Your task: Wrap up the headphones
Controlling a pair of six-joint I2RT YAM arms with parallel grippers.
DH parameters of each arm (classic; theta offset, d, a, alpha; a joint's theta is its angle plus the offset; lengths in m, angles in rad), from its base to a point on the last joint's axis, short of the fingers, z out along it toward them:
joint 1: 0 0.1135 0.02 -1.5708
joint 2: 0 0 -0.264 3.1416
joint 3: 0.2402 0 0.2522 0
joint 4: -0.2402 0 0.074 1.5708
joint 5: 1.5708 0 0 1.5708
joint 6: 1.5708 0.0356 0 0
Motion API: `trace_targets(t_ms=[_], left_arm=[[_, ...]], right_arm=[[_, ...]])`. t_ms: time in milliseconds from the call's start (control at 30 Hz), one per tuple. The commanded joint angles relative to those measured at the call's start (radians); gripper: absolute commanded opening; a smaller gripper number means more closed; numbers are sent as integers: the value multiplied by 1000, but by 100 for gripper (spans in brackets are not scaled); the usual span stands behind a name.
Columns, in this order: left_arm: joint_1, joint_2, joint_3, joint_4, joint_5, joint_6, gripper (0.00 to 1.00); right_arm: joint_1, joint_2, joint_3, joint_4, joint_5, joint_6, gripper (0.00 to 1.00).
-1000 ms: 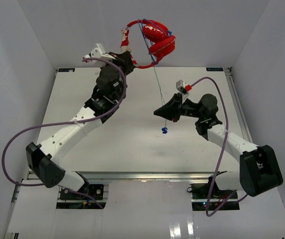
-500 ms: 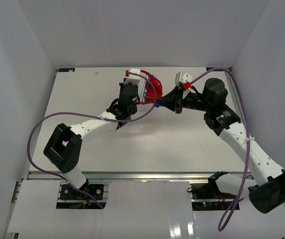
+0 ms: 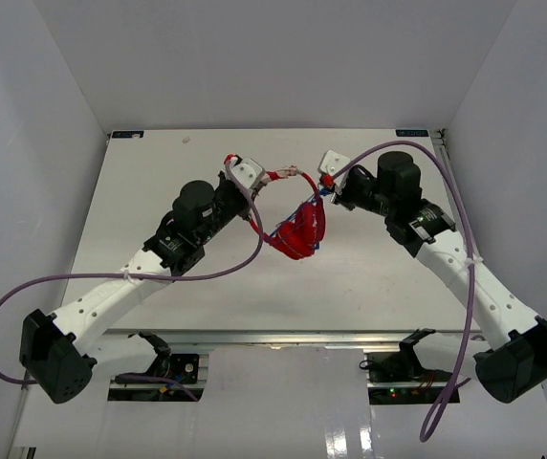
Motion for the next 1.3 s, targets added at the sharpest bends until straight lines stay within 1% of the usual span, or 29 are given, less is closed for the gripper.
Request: trace_targets(t_ms=[0,33,100,133,200,233,267,300,400,467,567,667,733,800,867,900,967,1033,1267], left_arm=[[0,-64,22,-87,330,-117,0],[0,-64,31,-136,361,-125,0],[0,-69,34,-169,415,-134,0],[0,-75,30,-179,440,-145,0],[0,-92,14,-156,438,-171,0],[1,-101,2,-139,416,-189,0],[0,-118,-20,-86,374,-235,0],[0,-128,-37,-51,364,-269,0],[5,-128,-95,72,232,-424,0],[7,-102,-117,111,157,-500,0],[13,-47,-158,163,111,-621,0],[18,12,-224,277,57,-733,0],[23,54,-261,332,-12,-793,0],[32,104,-275,381,-66,-829,0],[38,142,-292,421,-97,-863,0],[40,166,-292,445,-120,-875,0],[50,234,-295,486,-163,-885,0],[59,284,-286,514,-188,-897,0],[94,499,-239,549,-244,-927,0]], right_arm=[[-32,32,-68,153,50,24,8],[-41,41,-71,166,37,45,8],[-71,51,-75,195,16,83,8],[-91,56,-78,217,6,101,8],[-112,69,-84,224,-41,142,8],[-128,73,-95,232,-59,160,8],[-139,78,-106,241,-100,195,8],[-141,80,-121,254,-138,203,8],[-165,106,-214,369,-280,337,8],[-170,133,-255,439,-388,430,8],[-169,189,-296,522,-466,528,8],[-173,278,-309,592,-501,590,8],[-188,336,-321,669,-538,670,8],[-202,397,-332,770,-593,790,8],[-209,441,-338,837,-623,868,8],[-215,487,-335,866,-651,945,8],[-223,543,-329,989,-690,1049,9],[-229,611,-311,1019,-706,1117,11],[-246,810,-196,1021,-705,1179,11]])
